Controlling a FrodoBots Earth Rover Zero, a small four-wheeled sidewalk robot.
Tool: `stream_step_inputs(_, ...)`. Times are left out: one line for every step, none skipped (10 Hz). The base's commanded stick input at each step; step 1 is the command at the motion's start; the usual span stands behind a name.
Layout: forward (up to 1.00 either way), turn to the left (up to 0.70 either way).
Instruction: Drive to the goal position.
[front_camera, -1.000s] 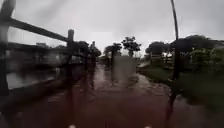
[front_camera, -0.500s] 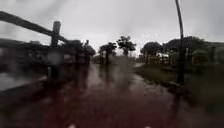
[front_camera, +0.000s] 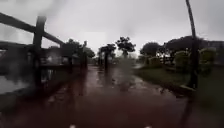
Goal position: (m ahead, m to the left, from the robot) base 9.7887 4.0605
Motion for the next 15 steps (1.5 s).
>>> stream_step_inputs(1.00, 0.00)
stream_step_inputs(1.00, 0.00)
stream_step_inputs(1.00, 0.00)
stream_step_inputs(1.00, 0.00)
stream_step_inputs(1.00, 0.00)
stream_step_inputs(1.00, 0.00)
stream_step_inputs(1.00, 0.00)
stream_step_inputs(1.00, 0.00)
stream_step_inputs(1.00, 0.00)
stream_step_inputs(1.00, 0.00)
stream_step_inputs(1.00, 0.00)
stream_step_inputs(1.00, 0.00)
stream_step_inputs(1.00, 0.00)
stream_step_inputs(1.00, 0.00)
stream_step_inputs(1.00, 0.00)
